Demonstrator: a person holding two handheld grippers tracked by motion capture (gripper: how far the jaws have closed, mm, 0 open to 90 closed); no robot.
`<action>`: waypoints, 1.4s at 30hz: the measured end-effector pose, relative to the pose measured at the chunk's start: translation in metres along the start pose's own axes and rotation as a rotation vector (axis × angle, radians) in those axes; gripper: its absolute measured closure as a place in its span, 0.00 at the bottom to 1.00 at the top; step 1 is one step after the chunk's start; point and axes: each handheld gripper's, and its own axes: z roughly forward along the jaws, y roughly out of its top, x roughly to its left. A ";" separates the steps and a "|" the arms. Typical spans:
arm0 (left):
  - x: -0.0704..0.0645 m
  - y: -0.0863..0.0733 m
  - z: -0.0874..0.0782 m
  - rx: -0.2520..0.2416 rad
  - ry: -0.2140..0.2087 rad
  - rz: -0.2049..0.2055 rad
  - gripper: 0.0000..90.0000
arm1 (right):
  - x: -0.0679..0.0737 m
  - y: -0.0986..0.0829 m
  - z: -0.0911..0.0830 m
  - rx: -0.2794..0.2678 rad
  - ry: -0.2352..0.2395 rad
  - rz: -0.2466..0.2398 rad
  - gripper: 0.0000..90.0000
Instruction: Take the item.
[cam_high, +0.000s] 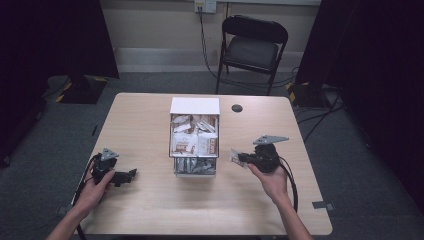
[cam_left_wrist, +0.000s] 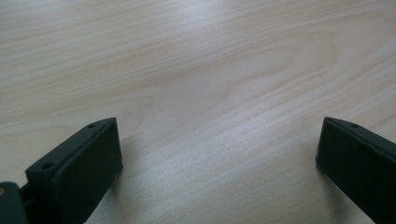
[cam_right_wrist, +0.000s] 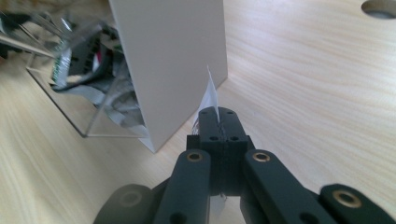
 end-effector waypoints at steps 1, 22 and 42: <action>0.000 0.000 0.000 0.000 0.000 -0.001 0.00 | -0.001 -0.002 0.002 0.009 -0.003 0.002 1.00; 0.000 0.000 0.000 0.000 0.000 -0.001 0.00 | -0.014 -0.022 0.034 0.094 -0.021 0.029 1.00; 0.000 0.000 0.000 0.000 0.000 -0.001 0.00 | -0.019 -0.033 0.053 0.117 -0.033 0.061 1.00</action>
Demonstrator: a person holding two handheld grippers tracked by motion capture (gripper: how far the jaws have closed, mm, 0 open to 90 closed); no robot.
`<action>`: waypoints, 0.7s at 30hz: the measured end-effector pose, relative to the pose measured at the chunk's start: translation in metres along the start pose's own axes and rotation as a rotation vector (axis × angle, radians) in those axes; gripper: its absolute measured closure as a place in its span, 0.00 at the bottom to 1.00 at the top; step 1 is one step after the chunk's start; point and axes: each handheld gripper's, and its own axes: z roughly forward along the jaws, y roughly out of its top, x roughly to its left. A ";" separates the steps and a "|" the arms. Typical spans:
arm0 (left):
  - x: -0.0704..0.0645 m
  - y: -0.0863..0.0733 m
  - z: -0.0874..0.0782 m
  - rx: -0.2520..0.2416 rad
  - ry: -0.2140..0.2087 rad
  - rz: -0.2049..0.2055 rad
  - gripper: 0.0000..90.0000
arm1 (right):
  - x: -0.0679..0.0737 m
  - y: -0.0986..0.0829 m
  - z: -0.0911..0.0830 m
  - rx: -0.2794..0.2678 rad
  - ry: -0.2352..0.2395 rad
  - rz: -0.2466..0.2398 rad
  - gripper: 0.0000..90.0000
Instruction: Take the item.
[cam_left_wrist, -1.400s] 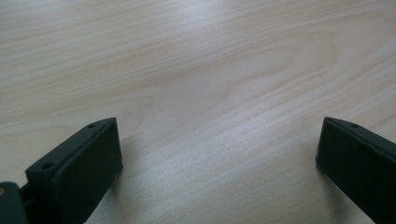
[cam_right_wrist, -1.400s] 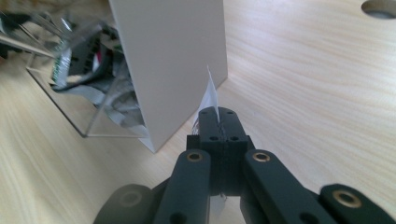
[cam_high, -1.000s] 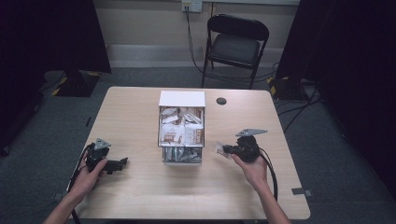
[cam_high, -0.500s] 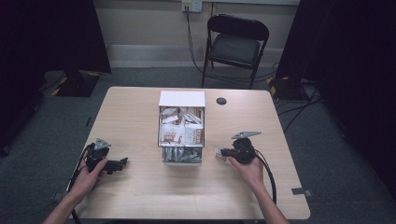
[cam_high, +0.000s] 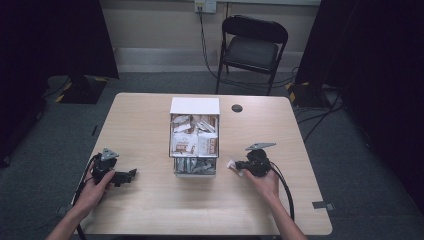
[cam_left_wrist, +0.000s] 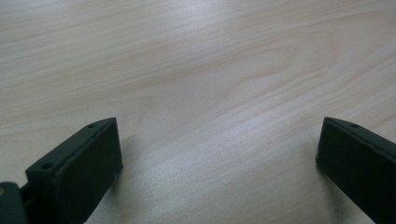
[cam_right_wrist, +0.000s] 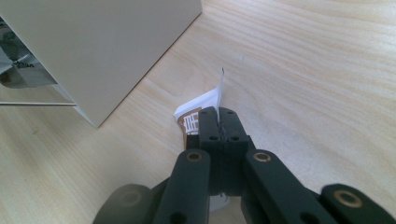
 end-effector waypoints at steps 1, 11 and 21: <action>0.000 0.000 0.000 0.000 0.000 0.000 0.00 | 0.000 0.000 0.001 0.000 0.000 -0.001 1.00; 0.000 0.000 0.000 0.000 0.000 -0.001 0.00 | -0.001 0.000 0.007 -0.006 -0.043 0.022 0.93; 0.000 0.000 0.000 0.000 0.000 0.000 0.00 | -0.002 -0.001 0.006 -0.026 -0.085 0.020 0.82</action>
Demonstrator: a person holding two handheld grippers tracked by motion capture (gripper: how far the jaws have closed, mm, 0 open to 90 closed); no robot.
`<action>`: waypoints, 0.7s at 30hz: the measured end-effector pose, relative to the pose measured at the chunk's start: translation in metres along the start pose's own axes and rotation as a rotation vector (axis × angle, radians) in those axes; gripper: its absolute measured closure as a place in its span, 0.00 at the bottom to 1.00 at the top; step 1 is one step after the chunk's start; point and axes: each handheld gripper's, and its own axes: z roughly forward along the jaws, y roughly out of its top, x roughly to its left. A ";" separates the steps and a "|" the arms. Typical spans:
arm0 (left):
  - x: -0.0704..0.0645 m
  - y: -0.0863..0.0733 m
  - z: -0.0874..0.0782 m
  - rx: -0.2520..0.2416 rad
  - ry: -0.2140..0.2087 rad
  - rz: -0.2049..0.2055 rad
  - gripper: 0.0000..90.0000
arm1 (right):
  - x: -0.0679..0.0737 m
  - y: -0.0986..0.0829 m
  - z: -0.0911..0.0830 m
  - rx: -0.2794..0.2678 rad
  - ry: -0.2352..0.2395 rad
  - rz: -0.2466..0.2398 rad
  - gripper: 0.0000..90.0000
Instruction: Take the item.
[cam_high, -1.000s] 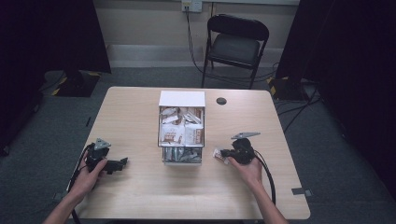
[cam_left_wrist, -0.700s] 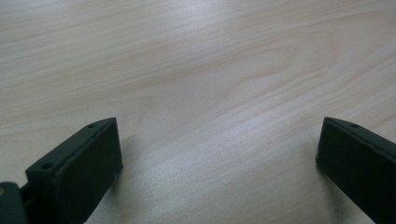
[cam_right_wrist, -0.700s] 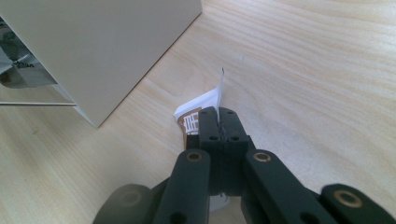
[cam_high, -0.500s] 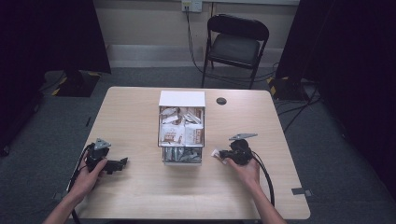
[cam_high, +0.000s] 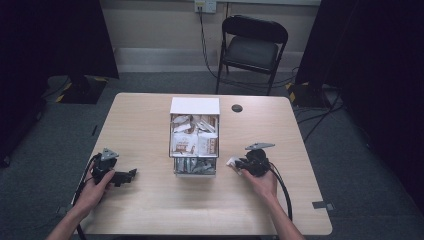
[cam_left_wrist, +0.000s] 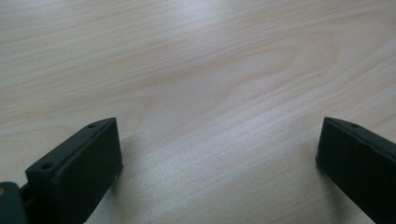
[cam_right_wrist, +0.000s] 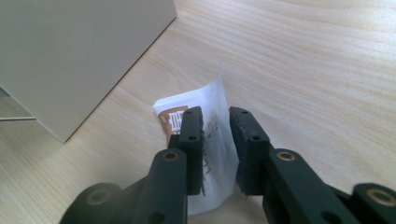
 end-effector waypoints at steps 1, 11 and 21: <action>0.000 0.000 0.000 0.000 0.000 0.000 0.00 | 0.000 0.000 0.000 -0.002 -0.002 0.003 0.81; 0.000 0.000 0.000 0.000 0.000 0.000 0.00 | -0.002 0.002 -0.004 -0.058 0.017 0.044 0.58; 0.000 0.000 0.000 0.000 0.000 0.000 0.00 | -0.005 0.007 -0.010 -0.085 -0.009 0.086 0.18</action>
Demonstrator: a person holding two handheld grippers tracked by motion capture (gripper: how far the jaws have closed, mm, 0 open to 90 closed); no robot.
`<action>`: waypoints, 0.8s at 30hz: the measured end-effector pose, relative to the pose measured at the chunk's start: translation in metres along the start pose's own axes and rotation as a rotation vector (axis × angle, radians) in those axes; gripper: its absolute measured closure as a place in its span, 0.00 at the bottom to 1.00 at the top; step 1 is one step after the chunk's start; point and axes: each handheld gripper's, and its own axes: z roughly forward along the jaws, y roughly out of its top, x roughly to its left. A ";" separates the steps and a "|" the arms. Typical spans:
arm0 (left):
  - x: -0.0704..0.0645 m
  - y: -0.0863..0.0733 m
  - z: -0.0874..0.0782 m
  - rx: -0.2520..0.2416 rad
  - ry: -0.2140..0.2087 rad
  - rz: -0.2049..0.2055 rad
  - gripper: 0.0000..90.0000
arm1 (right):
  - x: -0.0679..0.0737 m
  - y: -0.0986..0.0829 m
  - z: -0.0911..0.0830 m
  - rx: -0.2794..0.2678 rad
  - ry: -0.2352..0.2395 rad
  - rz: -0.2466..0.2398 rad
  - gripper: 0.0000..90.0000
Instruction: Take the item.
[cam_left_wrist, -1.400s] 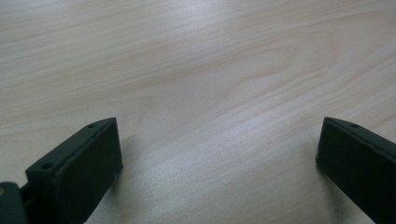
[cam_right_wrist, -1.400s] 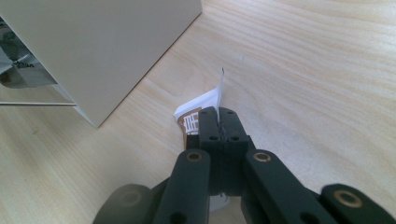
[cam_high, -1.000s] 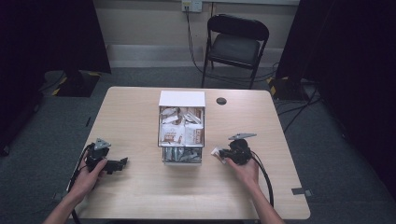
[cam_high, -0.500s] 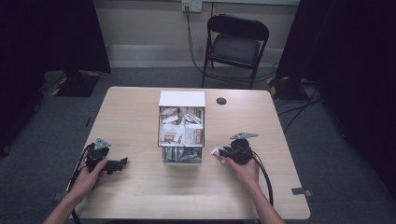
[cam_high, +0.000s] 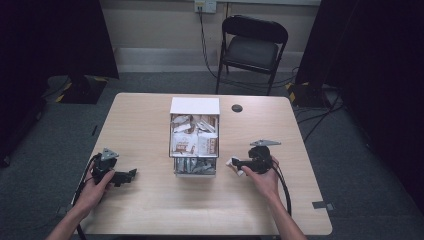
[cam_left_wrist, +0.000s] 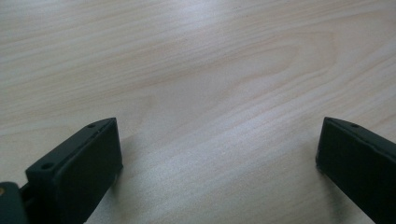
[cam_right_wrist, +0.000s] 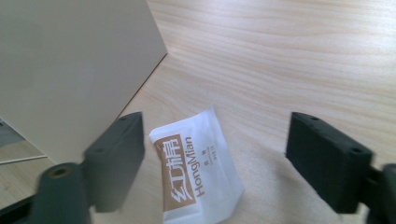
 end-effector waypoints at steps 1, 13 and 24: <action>0.000 0.000 0.000 0.000 0.000 0.000 0.00 | 0.000 0.001 -0.001 -0.003 -0.008 -0.001 0.16; 0.000 0.000 0.000 0.000 0.000 0.000 0.00 | 0.003 0.002 -0.026 -0.034 -0.004 0.020 0.16; 0.000 0.000 0.000 0.000 0.000 0.000 0.00 | 0.000 -0.005 -0.062 -0.091 -0.038 0.020 0.16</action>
